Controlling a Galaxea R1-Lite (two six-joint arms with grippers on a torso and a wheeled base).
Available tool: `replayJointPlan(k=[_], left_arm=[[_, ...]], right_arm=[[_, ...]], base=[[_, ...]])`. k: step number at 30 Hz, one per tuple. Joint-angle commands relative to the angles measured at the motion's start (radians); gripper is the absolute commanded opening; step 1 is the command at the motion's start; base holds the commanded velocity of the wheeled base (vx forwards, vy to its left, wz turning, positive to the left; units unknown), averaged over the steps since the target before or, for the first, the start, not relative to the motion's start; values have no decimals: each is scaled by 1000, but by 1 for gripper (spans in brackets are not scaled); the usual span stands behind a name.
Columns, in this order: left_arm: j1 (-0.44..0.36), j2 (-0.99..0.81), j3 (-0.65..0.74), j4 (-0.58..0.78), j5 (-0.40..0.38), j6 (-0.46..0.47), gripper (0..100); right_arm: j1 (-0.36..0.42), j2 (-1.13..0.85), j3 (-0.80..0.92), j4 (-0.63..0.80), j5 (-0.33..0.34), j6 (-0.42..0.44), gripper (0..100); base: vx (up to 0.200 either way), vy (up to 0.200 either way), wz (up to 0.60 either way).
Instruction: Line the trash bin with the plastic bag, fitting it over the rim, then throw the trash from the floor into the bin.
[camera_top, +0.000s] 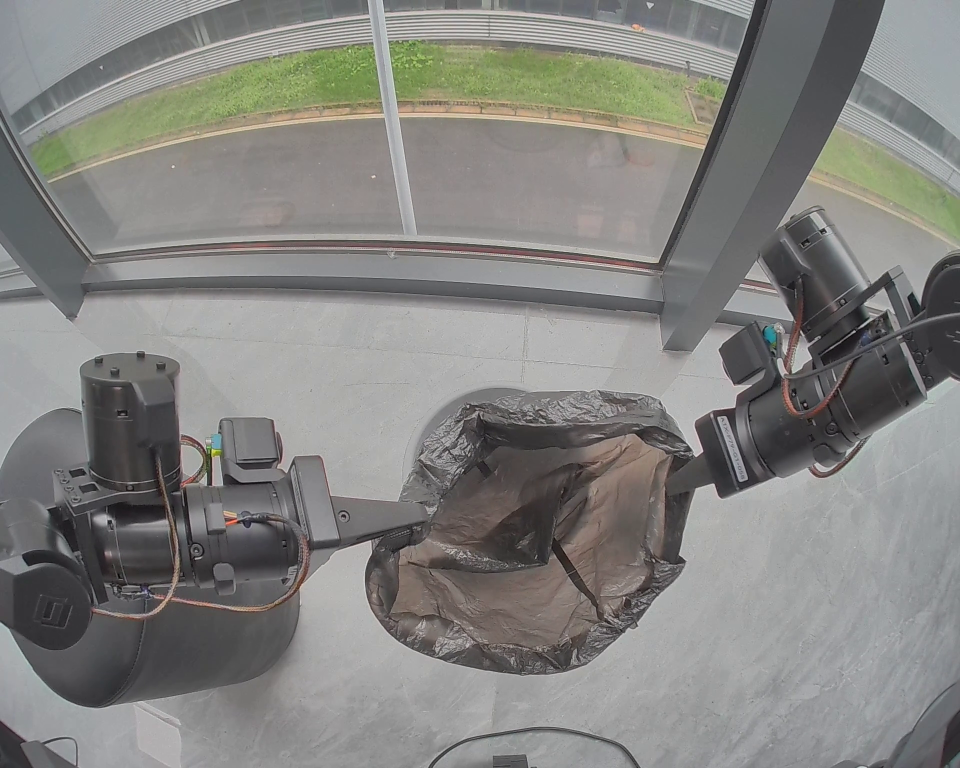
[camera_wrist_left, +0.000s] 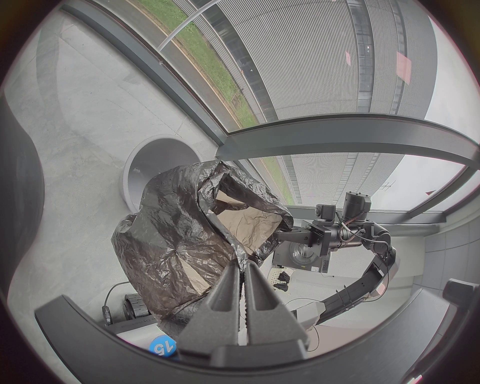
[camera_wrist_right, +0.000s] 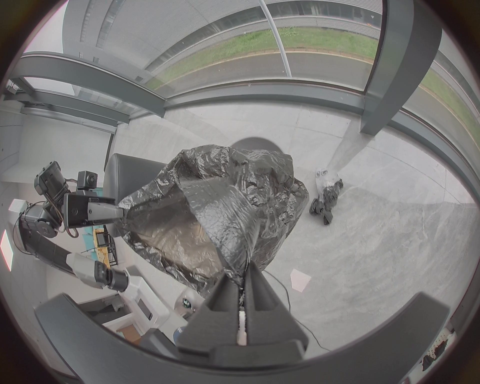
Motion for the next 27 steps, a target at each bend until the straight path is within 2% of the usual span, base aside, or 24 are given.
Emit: replayJointPlan(k=[1, 3, 5, 6, 8, 20, 27], left_arm=[[17, 82, -23, -28, 1, 1, 0], [29, 110, -30, -62, 1, 1, 0], [31, 116, -31, -68, 1, 1, 0], [52, 162, -46, -112, 1, -1, 0], [67, 197, -65, -132, 1, -1, 0], [136, 343, -181, -138, 1, 1, 0], [161, 421, -235, -145, 1, 2, 0]], right_arm=[[-9, 59, 33, -74, 0, -1, 0], [-13, 79, 56, -152, 2, -1, 0], [-13, 83, 59, -164, 2, -1, 0], [-16, 122, 80, -263, 2, -1, 0], [-16, 157, 82, -316, 2, -1, 0], [-19, 304, 70, -491, 2, 5, 0], [-50, 370, 71, -602, 3, 6, 0]], base=[[0, 0, 0], [0, 0, 0], [0, 0, 0], [0, 0, 0], [0, 0, 0], [0, 0, 0], [0, 0, 0]])
